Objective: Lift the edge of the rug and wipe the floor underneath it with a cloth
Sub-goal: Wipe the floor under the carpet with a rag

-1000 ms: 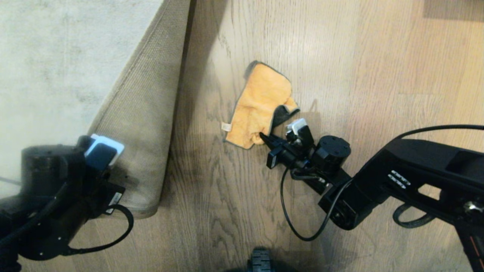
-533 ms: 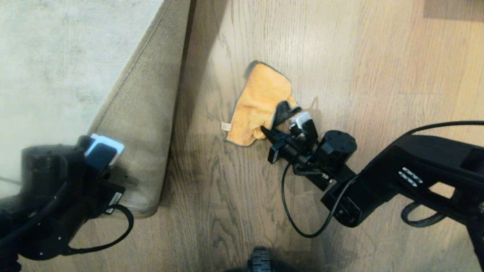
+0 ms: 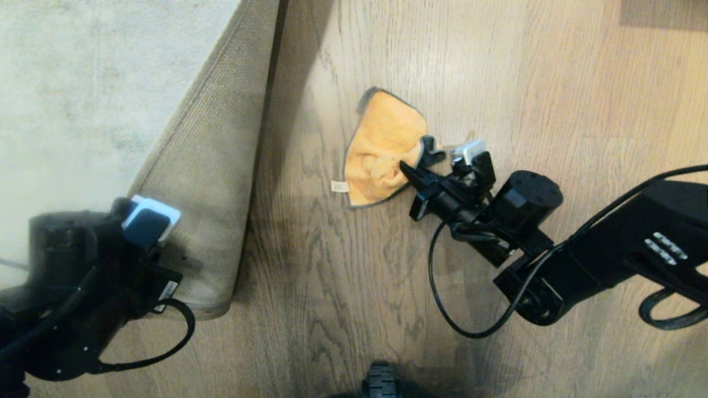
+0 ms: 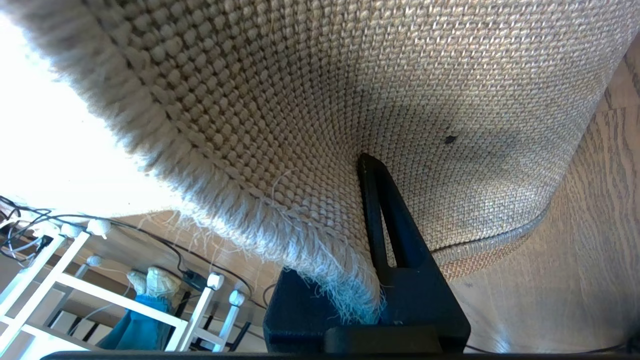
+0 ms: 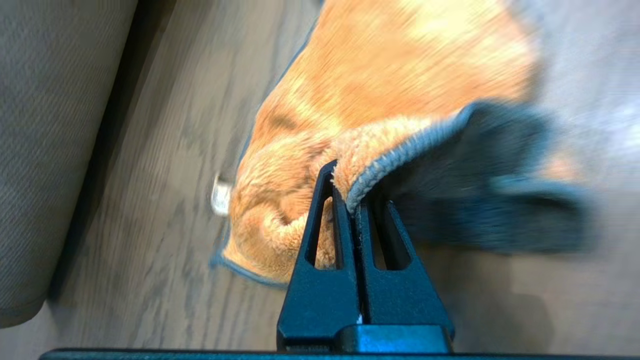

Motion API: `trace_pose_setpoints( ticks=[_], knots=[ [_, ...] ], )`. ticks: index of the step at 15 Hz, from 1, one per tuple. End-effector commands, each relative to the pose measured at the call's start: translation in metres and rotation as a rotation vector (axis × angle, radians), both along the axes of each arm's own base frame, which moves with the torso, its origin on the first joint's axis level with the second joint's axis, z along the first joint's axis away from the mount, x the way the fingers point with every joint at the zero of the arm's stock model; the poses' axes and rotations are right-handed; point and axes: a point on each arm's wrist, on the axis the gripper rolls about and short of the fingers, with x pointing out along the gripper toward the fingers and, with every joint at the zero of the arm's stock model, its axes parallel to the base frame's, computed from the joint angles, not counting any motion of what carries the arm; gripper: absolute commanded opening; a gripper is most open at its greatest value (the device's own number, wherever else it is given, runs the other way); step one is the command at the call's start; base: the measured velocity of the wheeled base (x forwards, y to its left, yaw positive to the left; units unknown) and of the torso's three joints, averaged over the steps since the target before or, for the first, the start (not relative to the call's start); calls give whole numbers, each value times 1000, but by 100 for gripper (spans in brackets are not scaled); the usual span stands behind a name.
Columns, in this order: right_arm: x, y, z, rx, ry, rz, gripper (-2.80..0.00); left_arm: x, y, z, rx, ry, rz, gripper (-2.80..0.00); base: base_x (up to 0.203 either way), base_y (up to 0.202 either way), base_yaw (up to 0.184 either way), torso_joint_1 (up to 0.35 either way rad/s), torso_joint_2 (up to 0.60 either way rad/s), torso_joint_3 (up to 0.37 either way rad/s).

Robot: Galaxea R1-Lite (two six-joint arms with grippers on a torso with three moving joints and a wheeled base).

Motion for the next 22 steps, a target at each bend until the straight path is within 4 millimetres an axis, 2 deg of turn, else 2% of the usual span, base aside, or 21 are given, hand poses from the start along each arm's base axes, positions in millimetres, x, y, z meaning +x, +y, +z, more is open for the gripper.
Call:
trace_pose_setpoints(
  ticks=[1, 8, 14, 22],
  knots=[
    [-12, -14, 22, 33, -60, -14, -280, 0, 0, 1, 2, -5, 1, -280, 0, 0, 0, 0, 0, 0],
    [-47, -69, 56, 51, -100, -111, -280, 1, 0, 3, 3, -12, 4, -280, 0, 0, 0, 0, 0, 0],
    [-71, -130, 59, 35, -87, -280, -280, -1, 0, 5, 1, -24, 1, -280, 0, 0, 0, 0, 0, 0],
    [-137, -173, 48, 26, -38, -397, -280, -4, 0, 8, -3, -38, -1, -280, 0, 0, 0, 0, 0, 0]
  ],
)
